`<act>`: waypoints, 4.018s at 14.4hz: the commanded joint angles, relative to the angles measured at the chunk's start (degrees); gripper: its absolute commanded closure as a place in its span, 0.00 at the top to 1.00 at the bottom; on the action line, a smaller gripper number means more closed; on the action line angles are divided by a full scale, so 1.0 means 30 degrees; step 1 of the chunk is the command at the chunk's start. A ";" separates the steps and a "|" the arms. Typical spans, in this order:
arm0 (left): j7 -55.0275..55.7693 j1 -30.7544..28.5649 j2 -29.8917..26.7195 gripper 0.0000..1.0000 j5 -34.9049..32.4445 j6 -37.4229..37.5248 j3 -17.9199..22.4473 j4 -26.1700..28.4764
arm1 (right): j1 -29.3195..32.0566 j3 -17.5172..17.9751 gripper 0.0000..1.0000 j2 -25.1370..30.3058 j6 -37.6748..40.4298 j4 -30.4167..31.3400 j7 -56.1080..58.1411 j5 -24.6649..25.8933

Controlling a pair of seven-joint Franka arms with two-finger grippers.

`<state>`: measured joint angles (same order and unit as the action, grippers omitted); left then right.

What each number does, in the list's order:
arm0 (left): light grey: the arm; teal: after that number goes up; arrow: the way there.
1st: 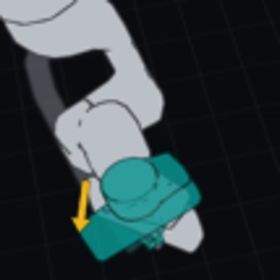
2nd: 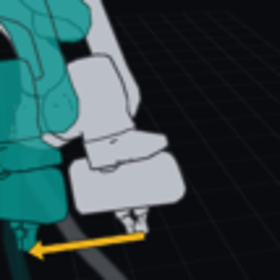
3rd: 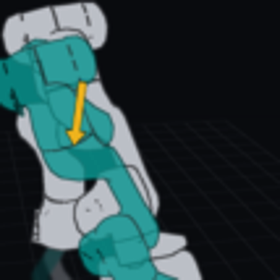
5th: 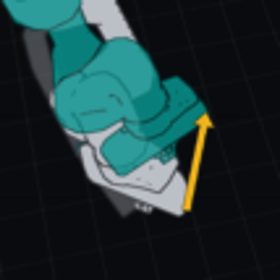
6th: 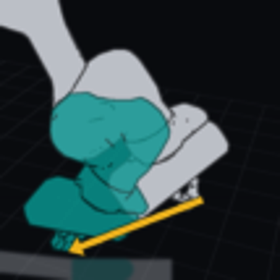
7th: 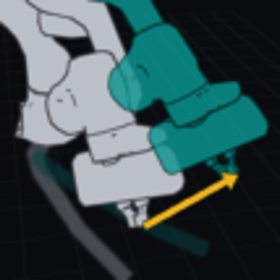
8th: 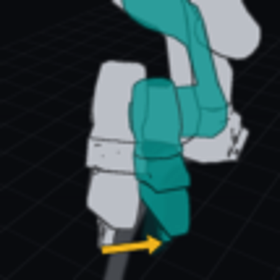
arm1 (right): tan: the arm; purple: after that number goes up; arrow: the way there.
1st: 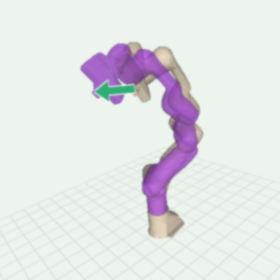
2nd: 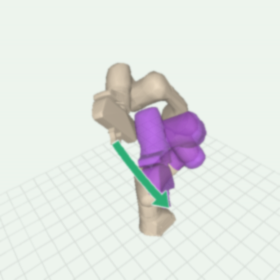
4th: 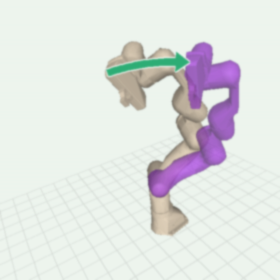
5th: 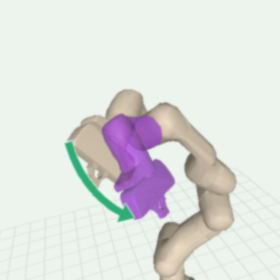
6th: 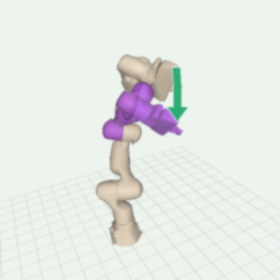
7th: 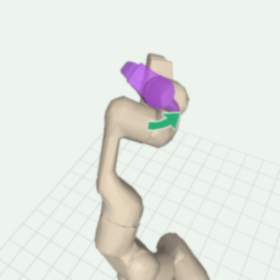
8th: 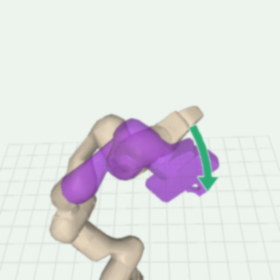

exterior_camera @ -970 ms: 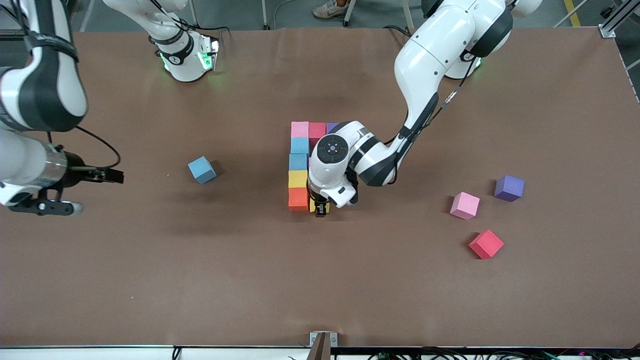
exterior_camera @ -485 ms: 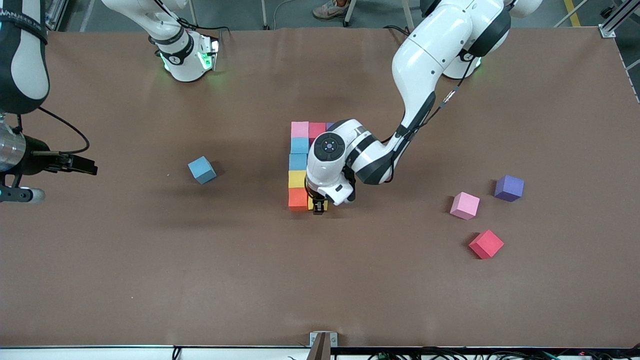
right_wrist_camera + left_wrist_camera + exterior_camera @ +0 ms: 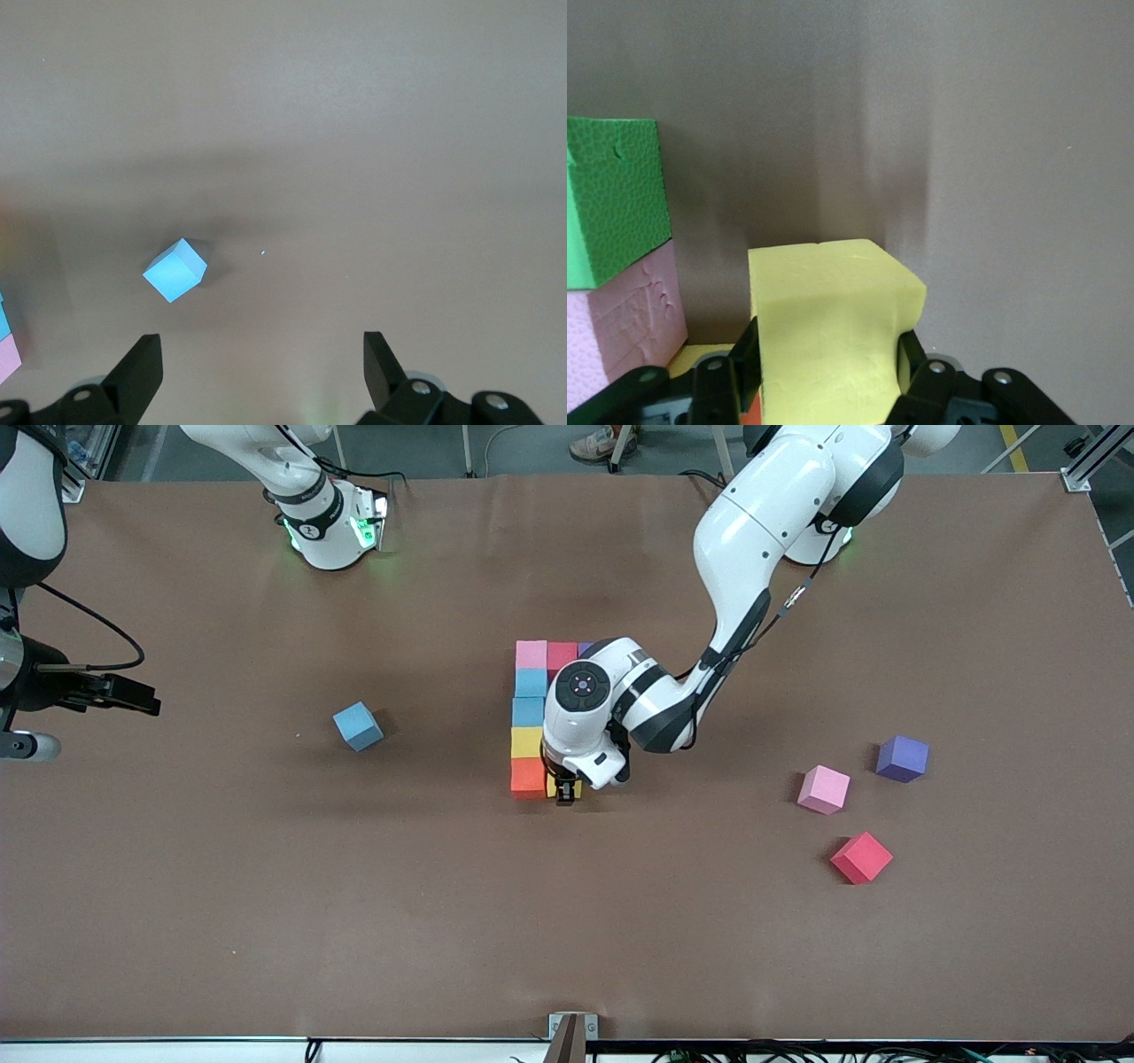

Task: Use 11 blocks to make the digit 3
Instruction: 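Lower the yellow cube beside the orange cube and open the left gripper, then move the left gripper to the light pink cube and grasp it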

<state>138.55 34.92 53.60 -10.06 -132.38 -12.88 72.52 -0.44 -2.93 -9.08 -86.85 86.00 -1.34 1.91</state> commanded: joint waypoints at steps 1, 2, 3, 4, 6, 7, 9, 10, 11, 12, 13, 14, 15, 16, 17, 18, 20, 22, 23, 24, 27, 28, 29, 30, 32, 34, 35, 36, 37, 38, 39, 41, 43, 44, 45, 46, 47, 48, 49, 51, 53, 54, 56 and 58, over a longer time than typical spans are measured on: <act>0.0663 0.0226 -0.0023 0.33 -0.0454 -0.0052 0.0222 0.0027 | 0.0263 0.0828 1.00 0.0800 0.0472 0.0192 -0.1046 0.0476; 0.0866 0.0255 0.0006 0.33 -0.0454 -0.0110 0.0222 0.0027 | 0.0176 0.0771 1.00 0.1034 0.0502 0.0221 -0.1076 0.0418; 0.1013 0.0255 0.0035 0.33 -0.0454 -0.0343 0.0222 0.0027 | 0.0147 0.0799 1.00 0.1065 0.0531 0.0192 -0.1105 0.0301; 0.1073 0.0255 0.0093 0.33 -0.0454 -0.0490 0.0222 0.0027 | 0.0146 0.0800 1.00 0.1065 0.0503 0.0192 -0.1105 0.0126; 0.1277 0.0372 0.0152 0.33 -0.0454 -0.0608 0.0512 0.0027 | 0.0205 0.0770 1.00 0.1036 0.0473 0.0105 -0.1047 -0.0344; 0.1308 0.0779 0.0123 0.33 -0.0425 -0.0638 0.0950 0.0027 | 0.0205 0.0770 1.00 0.1065 0.0473 0.0075 -0.0960 -0.0345; 0.1337 0.1309 0.0152 0.33 -0.0366 -0.0638 0.1597 0.0027 | 0.0234 0.0683 1.00 0.1036 0.0532 -0.0595 -0.0988 -0.0257; 0.1337 0.1310 0.0152 0.33 -0.0308 -0.0638 0.1599 0.0027 | 0.0321 0.0653 1.00 0.1007 0.0561 -0.0831 -0.0872 -0.0315; 0.1337 0.1310 0.0152 0.34 -0.0278 -0.0638 0.1599 0.0027 | 0.0293 0.0653 1.00 0.0978 0.0532 -0.0920 -0.0842 -0.0054; 0.1337 0.1310 0.0152 0.36 -0.0278 -0.0638 0.1599 0.0027 | 0.0293 0.0653 1.00 0.0977 0.0503 -0.1066 -0.0871 -0.0255; 0.1337 0.1310 0.0152 0.39 -0.0278 -0.0638 0.1599 0.0027 | 0.0351 0.0653 1.00 0.0890 0.0531 -0.1184 -0.0813 -0.0344; 0.1192 0.1310 0.0152 0.57 -0.0336 -0.0638 0.1599 0.0027 | 0.0235 0.0653 1.00 0.0861 0.0532 -0.1446 -0.0870 -0.0316; 0.1104 0.1339 0.0152 0.94 -0.0365 -0.0638 0.1599 0.0027 | 0.0118 0.0682 1.00 0.0860 0.0532 -0.1710 -0.0871 -0.0315; 0.1074 0.1368 0.0152 1.00 -0.0395 -0.0638 0.1599 0.0027 | 0.0088 0.0711 1.00 0.0860 0.0561 -0.1799 -0.0871 -0.0344; 0.1073 0.1340 0.0094 1.00 -0.0395 -0.0638 0.1599 0.0056 | 0.0059 0.0741 1.00 0.0860 0.0590 -0.1800 -0.0871 -0.0374; 0.1073 0.1339 0.0065 1.00 -0.0424 -0.0638 0.1599 0.0056 | 0.0116 0.0770 1.00 0.0860 0.0590 -0.1800 -0.0871 -0.0490; 0.1102 0.1339 -0.0139 1.00 -0.0453 -0.0638 0.1599 0.0085 | 0.0117 0.0741 1.00 0.0831 0.0561 -0.1800 -0.0929 -0.1075; 0.1132 0.1339 -0.0636 1.00 -0.0512 -0.0493 0.1483 0.0085 | 0.0205 0.0741 1.00 0.0831 0.0736 -0.1800 -0.0871 -0.1427; 0.1132 0.1252 -0.0755 1.00 -0.0512 -0.0318 0.1424 0.0143 | 0.0205 0.0741 1.00 0.0831 0.0940 -0.1771 -0.0842 -0.1429; 0.1132 0.1281 -0.1104 1.00 -0.0512 0.0003 0.1307 0.0144 | 0.0234 0.0741 1.00 0.0831 0.1464 -0.1742 -0.0871 -0.1429; 0.0841 0.1252 -0.2158 1.00 -0.0513 0.1203 0.1218 0.0173 | 0.0117 0.0712 1.00 0.0860 0.1645 -0.1713 -0.0871 -0.1312; 0.0723 0.1252 -0.2626 1.00 -0.0512 0.1787 0.1189 0.0231 | 0.0233 0.0741 1.00 0.0860 0.1645 -0.1741 -0.0813 -0.1283; 0.0374 0.1252 -0.3037 1.00 -0.0512 0.2344 0.1189 0.0232 | 0.0292 0.0712 1.00 0.0947 0.1645 -0.1597 -0.0783 -0.1253; -0.0384 0.1136 -0.3476 1.00 -0.0483 0.3046 0.1131 0.0232 | 0.0293 0.0712 1.00 0.1122 0.1529 -0.1334 -0.0783 -0.1195; -0.2430 0.0581 -0.4180 1.00 -0.0454 0.4131 0.1130 0.0377 | 0.0293 0.0741 1.00 0.1620 0.1353 -0.0865 -0.0725 -0.1078; -0.6407 -0.0850 -0.5058 1.00 -0.0483 0.4954 0.1131 0.0524 | 0.0293 0.0741 1.00 0.2408 0.1091 0.0010 -0.0725 -0.0786; -0.8399 -0.1757 -0.5439 1.00 -0.0396 0.5508 0.1130 0.0554 | 0.0293 0.0741 1.00 0.2964 0.0827 0.0625 -0.0696 -0.0755; -1.0275 -0.2317 -0.5820 1.00 -0.0337 0.6094 0.1101 0.0699 | 0.0293 0.0770 1.00 0.3376 0.0767 0.1066 -0.0695 -0.0755; -1.1831 -0.2903 -0.6172 1.00 -0.0336 0.6564 0.1130 0.0932 | 0.0293 0.0799 1.00 0.3815 0.0737 0.1361 -0.0695 -0.0697; -1.3210 -0.3576 -0.6640 1.00 -0.0307 0.6946 0.1101 0.1428 | 0.0293 0.0829 1.00 0.4022 0.0766 0.1451 -0.0666 -0.0696; -1.4528 -0.4307 -0.7166 1.00 -0.0278 0.6979 0.1101 0.2100 | 0.0293 0.0829 1.00 0.4082 0.0824 0.1423 -0.0579 -0.0638; -1.6961 -0.5510 -0.8221 1.00 -0.0278 0.6979 0.1101 0.3826 | 0.0263 0.0858 1.00 0.4316 0.0883 0.1452 -0.0374 -0.0463; -1.8722 -0.6711 -0.9013 1.00 -0.0307 0.6834 0.1101 0.5467 | 0.0293 0.1033 1.00 0.4842 0.1204 0.1452 -0.0373 -0.0433; -1.9833 -0.7384 -0.9453 1.00 -0.0336 0.6658 0.1101 0.6346 | 0.0322 0.1063 1.00 0.4874 0.1525 0.1394 -0.0431 -0.0433; -2.0947 -0.7971 -0.9747 1.00 -0.0365 0.6309 0.1101 0.7080 | 0.0322 0.1034 1.00 0.4874 0.1586 0.1364 -0.0432 -0.0433; -2.1857 -0.8644 -1.0069 1.00 -0.0366 0.5899 0.1101 0.7841 | 0.0351 0.1005 1.00 0.4816 0.1615 0.1335 -0.0432 -0.0433; -2.2765 -0.9289 -1.0449 1.00 -0.0366 0.5257 0.1072 0.8864 | 0.0351 0.0976 1.00 0.4786 0.1645 0.1248 -0.0432 -0.0462; -2.3383 -0.9527 -1.0772 1.00 -0.0366 0.4699 0.1101 0.9715 | 0.0351 0.0975 1.00 0.4757 0.1645 0.1160 -0.0577 -0.0520; -2.3650 -0.9646 -1.1007 1.00 -0.0366 0.4288 0.1101 1.0507 | 0.0322 0.0975 1.00 0.4757 0.1645 0.1130 -0.0607 -0.0637; -2.4061 -1.0200 -1.1039 1.00 -0.0279 0.4079 0.1072 1.1244 | 0.0293 0.0975 1.00 0.4727 0.1674 0.1100 -0.0666 -0.0696; -2.4034 -1.0613 -1.0980 1.00 -0.0190 0.3119 0.1042 1.2092 | 0.0322 0.0975 1.00 0.4698 0.1645 0.1071 -0.0432 -0.0667; -2.3918 -1.0817 -1.0951 1.00 0.0042 0.2358 0.1042 1.2503 | 0.0322 0.1004 1.00 0.4669 0.1645 0.1013 -0.0113 -0.0667; -2.3770 -1.0848 -1.0456 1.00 0.0685 0.1738 0.1042 1.2449 | 0.0351 0.0975 1.00 0.4349 0.1645 0.0022 0.1552 -0.0638; -2.3741 -1.1022 -0.9724 1.00 0.0835 0.1559 0.1072 1.2128 | 0.0381 0.0946 1.00 0.4288 0.1878 0.0016 0.2145 -0.0609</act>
<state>67.32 2.75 23.27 -8.66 -126.45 -9.14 108.97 -0.14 -0.53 3.89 -82.06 86.95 2.50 -0.05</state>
